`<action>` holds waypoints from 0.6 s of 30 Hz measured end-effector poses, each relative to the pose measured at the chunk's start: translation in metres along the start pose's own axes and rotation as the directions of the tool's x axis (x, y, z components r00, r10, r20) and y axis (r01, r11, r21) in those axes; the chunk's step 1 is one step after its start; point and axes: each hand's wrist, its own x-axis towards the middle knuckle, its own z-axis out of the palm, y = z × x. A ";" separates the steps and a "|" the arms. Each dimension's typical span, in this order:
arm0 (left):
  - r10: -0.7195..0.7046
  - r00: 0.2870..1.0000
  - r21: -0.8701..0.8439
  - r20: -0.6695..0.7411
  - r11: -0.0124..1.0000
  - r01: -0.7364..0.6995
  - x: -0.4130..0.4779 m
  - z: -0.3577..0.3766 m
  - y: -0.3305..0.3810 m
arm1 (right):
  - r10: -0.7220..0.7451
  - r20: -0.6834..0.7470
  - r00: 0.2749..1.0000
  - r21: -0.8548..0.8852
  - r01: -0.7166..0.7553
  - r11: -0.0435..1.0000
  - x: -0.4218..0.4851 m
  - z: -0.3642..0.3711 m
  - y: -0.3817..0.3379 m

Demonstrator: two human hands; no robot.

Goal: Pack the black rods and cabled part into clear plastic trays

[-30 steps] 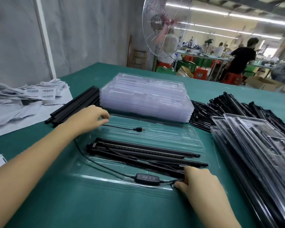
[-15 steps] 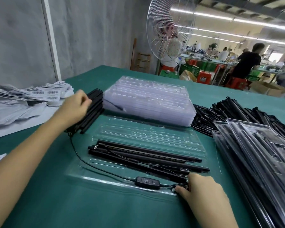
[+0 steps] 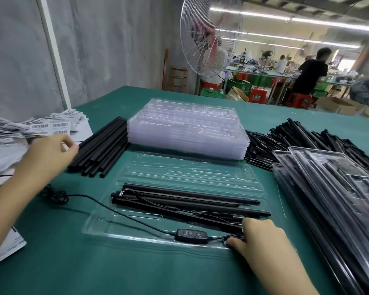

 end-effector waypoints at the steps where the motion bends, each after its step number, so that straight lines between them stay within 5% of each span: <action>1: 0.032 0.998 -0.032 0.062 0.999 -0.030 -0.003 0.005 0.022 | -0.012 0.001 1.000 0.014 0.012 1.000 0.002 -0.002 0.002; 4: 0.079 0.976 -0.010 0.202 0.997 -0.079 -0.013 0.026 0.076 | -0.009 0.016 1.000 0.075 0.008 0.997 0.007 -0.007 0.011; 9: -0.033 0.947 0.200 0.320 0.979 -0.034 -0.026 0.053 0.116 | 0.013 0.044 0.999 0.056 -0.016 0.998 0.010 -0.010 0.010; 18: -0.149 0.933 0.224 0.329 0.972 0.076 -0.022 0.070 0.121 | 0.010 0.088 0.996 0.097 -0.018 0.995 0.004 -0.016 0.001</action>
